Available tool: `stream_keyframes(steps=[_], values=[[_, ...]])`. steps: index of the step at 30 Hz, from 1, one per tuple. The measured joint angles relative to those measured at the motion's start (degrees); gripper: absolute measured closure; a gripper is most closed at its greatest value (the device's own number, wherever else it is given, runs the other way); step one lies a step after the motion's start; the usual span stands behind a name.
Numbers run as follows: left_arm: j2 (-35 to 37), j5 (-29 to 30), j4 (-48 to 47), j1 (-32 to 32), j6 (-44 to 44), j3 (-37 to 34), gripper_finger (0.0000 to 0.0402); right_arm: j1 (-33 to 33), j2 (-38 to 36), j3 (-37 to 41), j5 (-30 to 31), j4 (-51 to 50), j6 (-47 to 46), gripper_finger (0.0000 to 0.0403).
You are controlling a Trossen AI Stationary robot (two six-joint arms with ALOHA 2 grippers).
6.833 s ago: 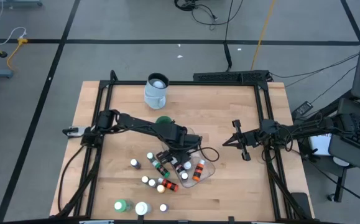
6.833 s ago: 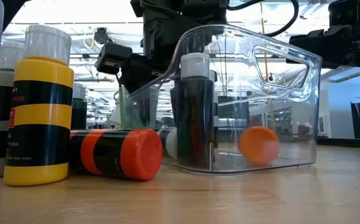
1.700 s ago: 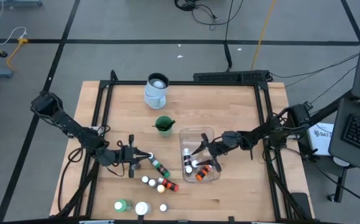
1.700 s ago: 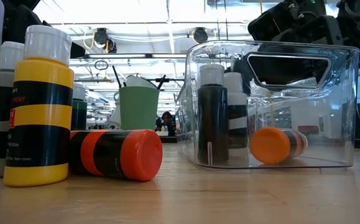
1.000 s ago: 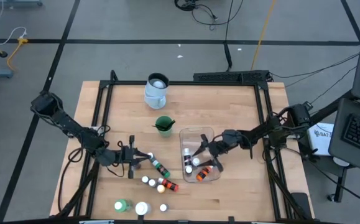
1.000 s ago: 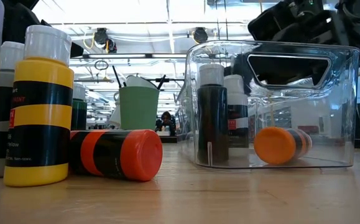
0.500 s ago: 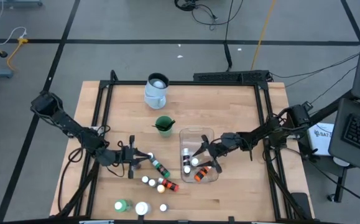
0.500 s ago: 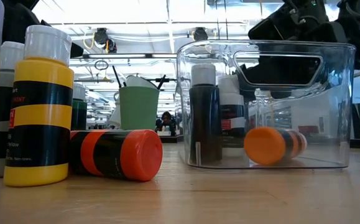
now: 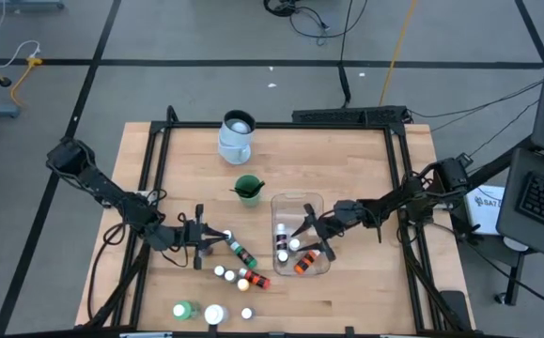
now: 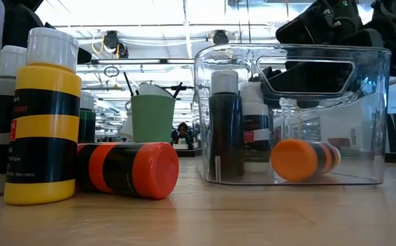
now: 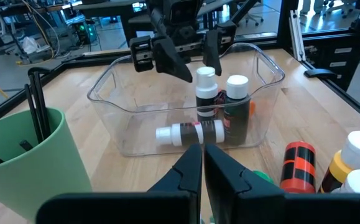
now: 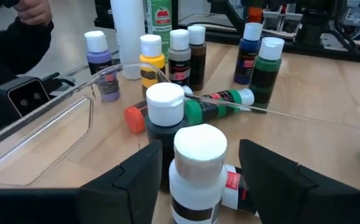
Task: Pick & Place Paint Supplies
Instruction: Adjust the small white paint bottle in the transparent bin
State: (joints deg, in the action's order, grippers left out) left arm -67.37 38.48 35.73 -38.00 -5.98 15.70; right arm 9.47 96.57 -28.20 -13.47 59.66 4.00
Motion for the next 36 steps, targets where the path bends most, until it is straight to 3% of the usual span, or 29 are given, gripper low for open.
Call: stream_keyframes(steps=[11,19,27,36], values=[[0.00,0.00,-0.18,0.00,-0.13,0.00,0.0380,0.00,-0.22,-6.98,-0.06,-13.17,-2.91,0.0206],[0.00,-0.04,-1.29,0.00,-0.65,0.00,0.0380,0.00,-0.22,-7.06,-0.17,-13.25,-0.21,0.0214],[0.00,-0.04,-1.29,0.00,-0.74,0.00,0.0380,0.00,-0.22,-7.06,-0.26,-13.23,0.64,0.0293],[0.00,-0.04,-1.29,0.00,-0.72,0.00,0.0380,0.00,-2.58,-7.04,-0.22,-13.92,1.46,0.0285]])
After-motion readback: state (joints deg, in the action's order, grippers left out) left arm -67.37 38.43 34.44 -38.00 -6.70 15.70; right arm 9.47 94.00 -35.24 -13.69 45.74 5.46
